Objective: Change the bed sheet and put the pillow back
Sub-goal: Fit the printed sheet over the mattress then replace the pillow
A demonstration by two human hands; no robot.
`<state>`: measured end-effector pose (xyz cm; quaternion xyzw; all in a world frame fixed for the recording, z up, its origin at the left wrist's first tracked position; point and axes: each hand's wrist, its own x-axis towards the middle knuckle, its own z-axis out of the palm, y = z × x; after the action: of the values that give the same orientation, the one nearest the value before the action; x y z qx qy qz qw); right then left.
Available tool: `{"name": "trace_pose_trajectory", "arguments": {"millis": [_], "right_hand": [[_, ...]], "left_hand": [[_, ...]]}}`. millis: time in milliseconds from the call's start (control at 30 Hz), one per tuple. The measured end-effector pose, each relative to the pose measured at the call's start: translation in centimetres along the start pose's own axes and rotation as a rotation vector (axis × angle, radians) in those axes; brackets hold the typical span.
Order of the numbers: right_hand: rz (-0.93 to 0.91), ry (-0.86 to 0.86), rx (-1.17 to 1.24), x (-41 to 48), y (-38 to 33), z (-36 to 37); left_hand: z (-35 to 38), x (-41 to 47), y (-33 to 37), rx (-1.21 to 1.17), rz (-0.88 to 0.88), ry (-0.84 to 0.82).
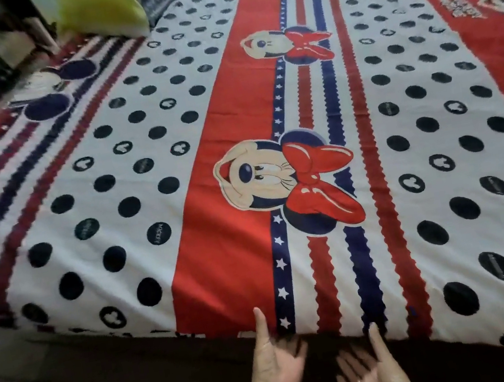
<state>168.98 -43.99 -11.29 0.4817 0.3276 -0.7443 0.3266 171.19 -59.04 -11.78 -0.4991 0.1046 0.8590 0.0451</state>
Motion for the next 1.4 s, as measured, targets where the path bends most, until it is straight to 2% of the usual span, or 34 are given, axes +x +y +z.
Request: {"name": "trace_pose_trajectory", "arguments": {"millis": [67,133,233,433,600,767,900,1067,1233,1400], "right_hand": [[0.099,0.038,-0.063,-1.5,1.6,2.9],[0.123,0.047,-0.027,-3.6,2.6,6.4],[0.134,-0.051,-0.034,-6.8,3.7,12.0],[0.019,-0.166,-0.171,-12.2,5.4,22.1],[0.014,-0.215,-0.237,-13.3,6.5,26.7],[0.027,-0.228,-0.272,-12.2,7.5,31.2],[0.021,-0.150,-0.327,-10.2,8.5,33.9],[0.043,-0.035,-0.336,-7.2,12.2,36.3],[0.056,0.095,-0.277,-4.8,17.1,36.8],[0.022,0.200,-0.137,-3.1,23.7,37.2]], "left_hand": [[0.2,-2.7,1.9,-0.003,-0.062,0.038],[0.5,-5.8,5.1,-0.023,-0.066,0.067],[0.8,-10.0,11.2,-0.068,0.025,0.077],[-0.1,-17.0,23.6,-0.086,0.243,0.006],[-0.7,-19.6,29.1,-0.056,0.274,-0.019],[-0.4,-19.2,34.0,-0.021,0.263,0.026],[-0.4,-18.7,38.6,0.000,0.256,0.052],[-3.8,-17.1,44.9,0.035,0.248,0.157],[-9.2,-15.0,51.1,0.073,0.203,0.293],[-14.8,-12.2,57.8,0.161,0.143,0.352]]}}
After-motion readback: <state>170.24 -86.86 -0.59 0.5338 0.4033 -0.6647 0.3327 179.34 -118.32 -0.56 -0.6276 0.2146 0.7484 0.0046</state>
